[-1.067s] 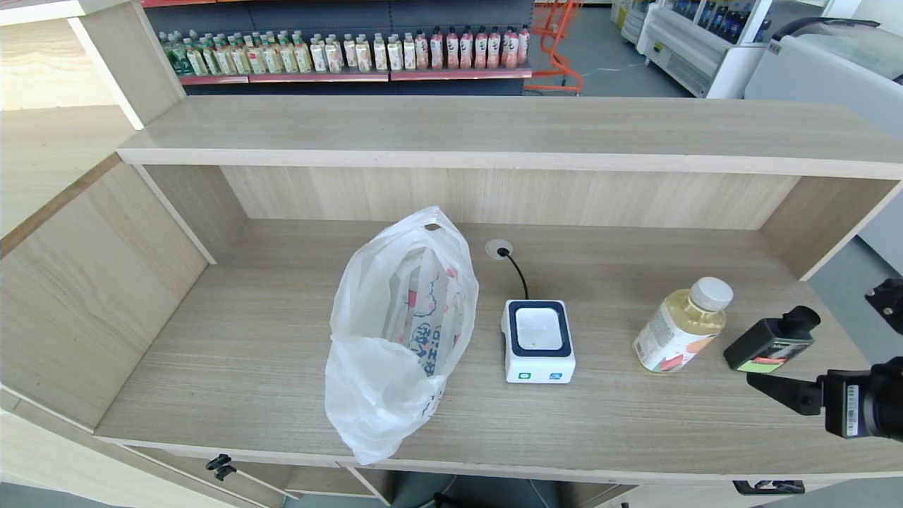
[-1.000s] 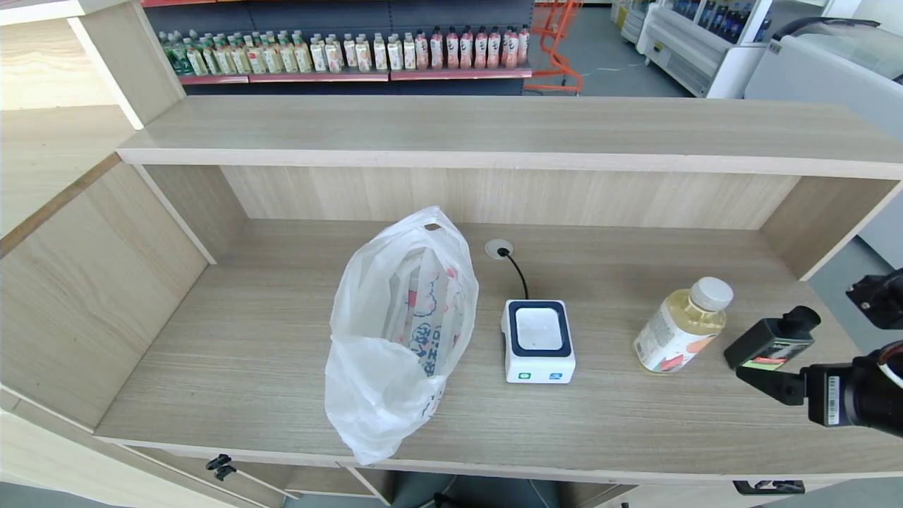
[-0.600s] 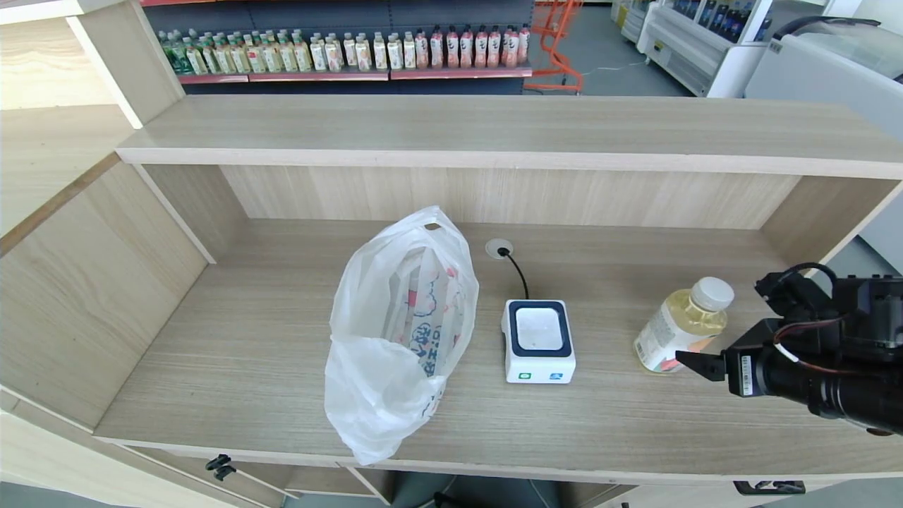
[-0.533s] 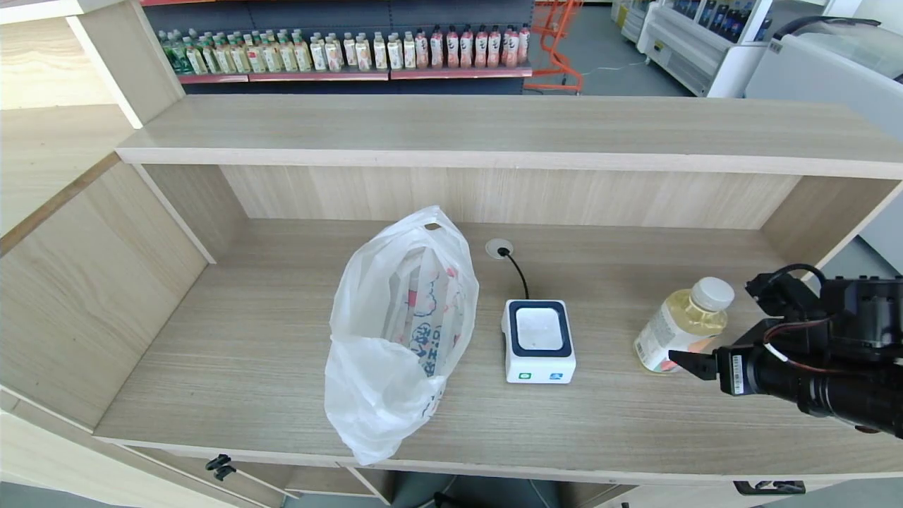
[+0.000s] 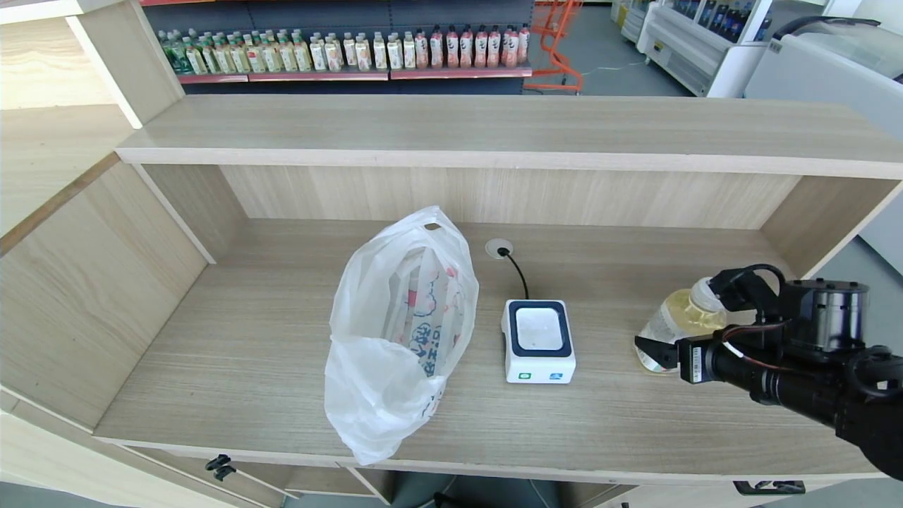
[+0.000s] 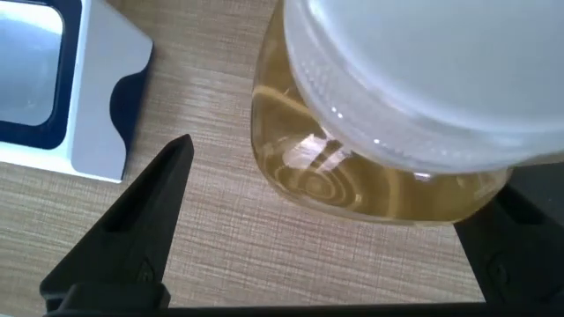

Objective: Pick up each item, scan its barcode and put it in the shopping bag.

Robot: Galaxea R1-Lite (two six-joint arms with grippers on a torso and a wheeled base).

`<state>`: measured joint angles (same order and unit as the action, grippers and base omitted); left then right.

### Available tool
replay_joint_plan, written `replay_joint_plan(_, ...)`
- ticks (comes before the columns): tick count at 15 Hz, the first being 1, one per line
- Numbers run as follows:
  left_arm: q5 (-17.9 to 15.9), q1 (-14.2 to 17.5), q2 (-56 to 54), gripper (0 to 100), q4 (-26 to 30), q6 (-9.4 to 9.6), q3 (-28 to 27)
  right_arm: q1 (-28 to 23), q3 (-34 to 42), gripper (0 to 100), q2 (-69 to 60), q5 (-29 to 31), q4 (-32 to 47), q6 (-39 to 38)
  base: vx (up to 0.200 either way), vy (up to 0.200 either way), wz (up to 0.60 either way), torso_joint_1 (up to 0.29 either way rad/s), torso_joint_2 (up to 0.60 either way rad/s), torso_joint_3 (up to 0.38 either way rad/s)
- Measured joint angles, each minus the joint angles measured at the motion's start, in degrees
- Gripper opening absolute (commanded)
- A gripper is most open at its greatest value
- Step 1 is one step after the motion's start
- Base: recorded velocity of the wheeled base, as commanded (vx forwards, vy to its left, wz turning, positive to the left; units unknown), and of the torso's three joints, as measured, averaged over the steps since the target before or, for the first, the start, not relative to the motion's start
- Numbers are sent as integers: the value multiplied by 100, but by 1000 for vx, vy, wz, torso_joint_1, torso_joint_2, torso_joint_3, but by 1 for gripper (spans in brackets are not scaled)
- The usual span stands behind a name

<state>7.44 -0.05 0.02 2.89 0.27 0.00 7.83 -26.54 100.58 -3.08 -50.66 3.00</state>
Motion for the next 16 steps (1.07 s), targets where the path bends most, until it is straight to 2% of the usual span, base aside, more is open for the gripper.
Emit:
replay_joint_plan(5,-2,0,0,100,0,0,0,68,20,100,357,-2,-941,-11,0,0,0,0,0,0)
replay_joint_plan(13,0,0,0,100,1,-2,0,143,5,100,887,-13,-2003,15,0,0,0,0,0,0)
replay_joint_plan(14,-2,-2,0,100,0,-2,0,143,2,0,947,-13,-2069,20,0,0,0,0,0,0)
replay_joint_plan(16,-2,-2,0,100,0,0,0,143,-11,0,1061,-2,-2135,44,0,0,0,0,0,0)
